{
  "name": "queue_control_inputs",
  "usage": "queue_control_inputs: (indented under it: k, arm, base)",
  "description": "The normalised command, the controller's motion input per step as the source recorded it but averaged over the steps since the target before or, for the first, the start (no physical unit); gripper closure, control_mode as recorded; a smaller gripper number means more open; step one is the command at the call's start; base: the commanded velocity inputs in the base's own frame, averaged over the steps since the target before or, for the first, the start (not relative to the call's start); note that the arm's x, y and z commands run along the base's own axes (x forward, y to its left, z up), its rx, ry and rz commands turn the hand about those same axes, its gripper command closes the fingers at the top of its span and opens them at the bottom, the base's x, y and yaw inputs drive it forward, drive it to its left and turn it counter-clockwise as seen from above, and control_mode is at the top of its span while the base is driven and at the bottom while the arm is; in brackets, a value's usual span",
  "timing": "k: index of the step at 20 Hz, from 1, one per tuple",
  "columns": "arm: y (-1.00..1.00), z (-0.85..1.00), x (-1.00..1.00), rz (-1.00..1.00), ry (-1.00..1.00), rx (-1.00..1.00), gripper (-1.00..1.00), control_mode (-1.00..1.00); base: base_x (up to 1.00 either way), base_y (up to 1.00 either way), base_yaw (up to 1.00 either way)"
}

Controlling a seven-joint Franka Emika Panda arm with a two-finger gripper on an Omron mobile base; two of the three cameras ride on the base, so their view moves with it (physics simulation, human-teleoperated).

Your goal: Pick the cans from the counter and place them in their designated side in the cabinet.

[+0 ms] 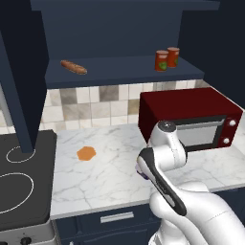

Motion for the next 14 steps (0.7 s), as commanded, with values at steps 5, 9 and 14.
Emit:
queue_control_inputs:
  k: [5,9,14]
  arm:
    - [-0.03,-0.41,0.00,-0.01,-0.02,0.00,-1.00,-1.00]
    - [-0.04,-0.45,0.01,0.00,-0.03,0.00,-1.00,-1.00]
    - [-0.12,-0.44,0.00,0.00,-0.06,0.00,-1.00,-1.00]
  base:
    - [0.00,0.00,0.00]
    - [0.00,0.00,0.00]
    - [0.00,0.00,0.00]
